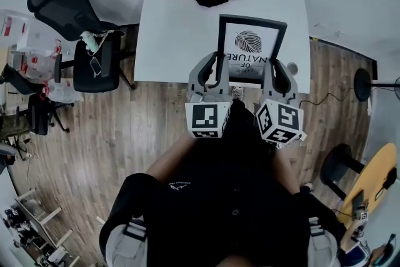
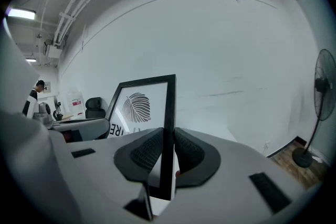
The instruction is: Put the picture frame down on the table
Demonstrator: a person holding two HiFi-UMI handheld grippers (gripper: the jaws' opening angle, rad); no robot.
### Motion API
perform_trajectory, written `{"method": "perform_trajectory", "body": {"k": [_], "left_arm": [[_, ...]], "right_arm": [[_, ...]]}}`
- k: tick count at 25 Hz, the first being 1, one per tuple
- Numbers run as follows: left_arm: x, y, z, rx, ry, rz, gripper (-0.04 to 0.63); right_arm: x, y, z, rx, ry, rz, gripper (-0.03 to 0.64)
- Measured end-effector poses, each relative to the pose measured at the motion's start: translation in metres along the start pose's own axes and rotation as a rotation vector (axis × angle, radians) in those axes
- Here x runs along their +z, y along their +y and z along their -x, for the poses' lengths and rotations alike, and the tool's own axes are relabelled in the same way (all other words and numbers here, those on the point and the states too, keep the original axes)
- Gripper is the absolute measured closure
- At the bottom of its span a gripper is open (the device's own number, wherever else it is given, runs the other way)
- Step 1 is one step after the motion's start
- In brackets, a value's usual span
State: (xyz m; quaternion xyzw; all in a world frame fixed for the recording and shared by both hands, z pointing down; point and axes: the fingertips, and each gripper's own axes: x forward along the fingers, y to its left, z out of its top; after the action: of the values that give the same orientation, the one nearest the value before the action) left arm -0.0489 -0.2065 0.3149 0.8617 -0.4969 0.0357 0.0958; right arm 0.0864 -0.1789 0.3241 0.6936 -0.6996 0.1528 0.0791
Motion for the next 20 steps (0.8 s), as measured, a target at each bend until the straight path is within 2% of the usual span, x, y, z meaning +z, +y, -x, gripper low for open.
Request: {"method": "perform_trajectory", "body": {"k": [20], "left_arm": [[0.004, -0.041, -0.099, 0.099, 0.007, -0.004, 0.522]], "right_arm": [[0.026, -0.087, -0.078, 0.097, 0.029, 0.016, 0.551]]}}
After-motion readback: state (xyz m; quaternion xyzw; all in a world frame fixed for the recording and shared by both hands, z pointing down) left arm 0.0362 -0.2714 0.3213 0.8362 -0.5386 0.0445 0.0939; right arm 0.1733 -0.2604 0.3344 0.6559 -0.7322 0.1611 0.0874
